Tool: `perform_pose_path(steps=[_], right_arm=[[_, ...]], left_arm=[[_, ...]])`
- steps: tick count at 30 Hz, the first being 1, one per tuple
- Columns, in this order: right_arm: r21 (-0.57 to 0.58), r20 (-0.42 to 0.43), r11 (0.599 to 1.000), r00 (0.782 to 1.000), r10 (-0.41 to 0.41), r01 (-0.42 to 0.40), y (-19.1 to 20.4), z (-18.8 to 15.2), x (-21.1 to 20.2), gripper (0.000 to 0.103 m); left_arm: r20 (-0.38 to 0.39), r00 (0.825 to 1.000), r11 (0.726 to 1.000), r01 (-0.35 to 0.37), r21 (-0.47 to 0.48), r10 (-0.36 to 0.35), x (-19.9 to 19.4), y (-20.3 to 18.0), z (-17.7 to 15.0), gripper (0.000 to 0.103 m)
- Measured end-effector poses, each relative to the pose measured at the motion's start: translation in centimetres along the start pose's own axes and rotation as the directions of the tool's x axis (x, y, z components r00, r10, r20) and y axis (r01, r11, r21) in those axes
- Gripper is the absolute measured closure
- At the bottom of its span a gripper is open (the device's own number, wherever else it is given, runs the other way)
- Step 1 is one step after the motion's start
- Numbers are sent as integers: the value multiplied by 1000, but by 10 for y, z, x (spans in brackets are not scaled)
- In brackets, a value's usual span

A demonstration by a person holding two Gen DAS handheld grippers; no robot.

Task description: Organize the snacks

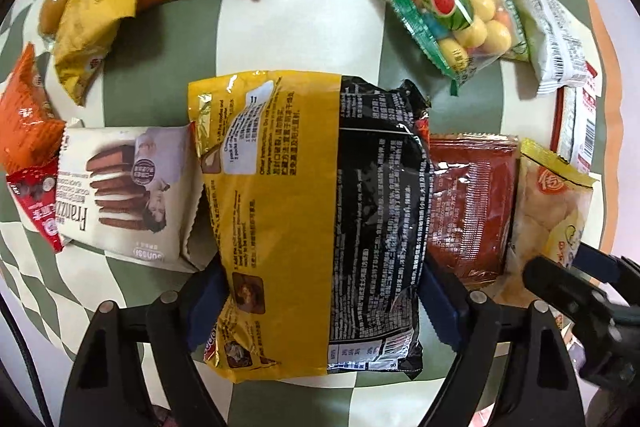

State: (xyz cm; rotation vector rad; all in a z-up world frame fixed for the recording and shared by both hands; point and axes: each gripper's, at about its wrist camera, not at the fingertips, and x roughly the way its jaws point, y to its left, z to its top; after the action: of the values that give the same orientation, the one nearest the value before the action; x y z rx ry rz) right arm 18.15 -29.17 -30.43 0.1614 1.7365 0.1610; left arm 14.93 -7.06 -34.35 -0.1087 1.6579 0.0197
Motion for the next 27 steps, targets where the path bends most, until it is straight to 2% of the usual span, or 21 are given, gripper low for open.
perform_pose_path(steps=[2,5,6,9,14,18,21,23,27], right_arm=[[8,-8,1000,1000,-14,14,0,6,5,22],[30,-4,999,1000,-31,31,3,10,8,24],[34,2,998,999,-44,44,2,9,7,34],[21,16,997,997,-73,72,3,1,3,41],[-16,1,992,992,-124,124,11,-10,7,40],[20,5,991,991,-131,131,16,-12,19,39],[54,43,989,990,-137,135,10,-15,25,39],[49,70,988,986,-151,148,16,-26,26,42],[27,126,986,978,-166,164,24,-51,24,50]], left_arm=[[17,1000,1000,-8,6,8,-8,-9,-9,19],[2,1000,1000,-2,22,2,-10,-12,-28,19],[-1,1000,999,-1,34,1,-11,-12,-35,19],[-16,1000,998,6,63,-5,-7,-13,-45,18],[-35,999,999,18,47,-16,13,-6,-28,16],[-15,1000,998,-11,59,12,13,-5,-18,18],[2,1000,996,-27,80,27,5,-15,-14,19],[11,999,996,-40,84,39,-7,-29,-17,19],[18,999,996,-50,79,49,-16,-33,-28,19]])
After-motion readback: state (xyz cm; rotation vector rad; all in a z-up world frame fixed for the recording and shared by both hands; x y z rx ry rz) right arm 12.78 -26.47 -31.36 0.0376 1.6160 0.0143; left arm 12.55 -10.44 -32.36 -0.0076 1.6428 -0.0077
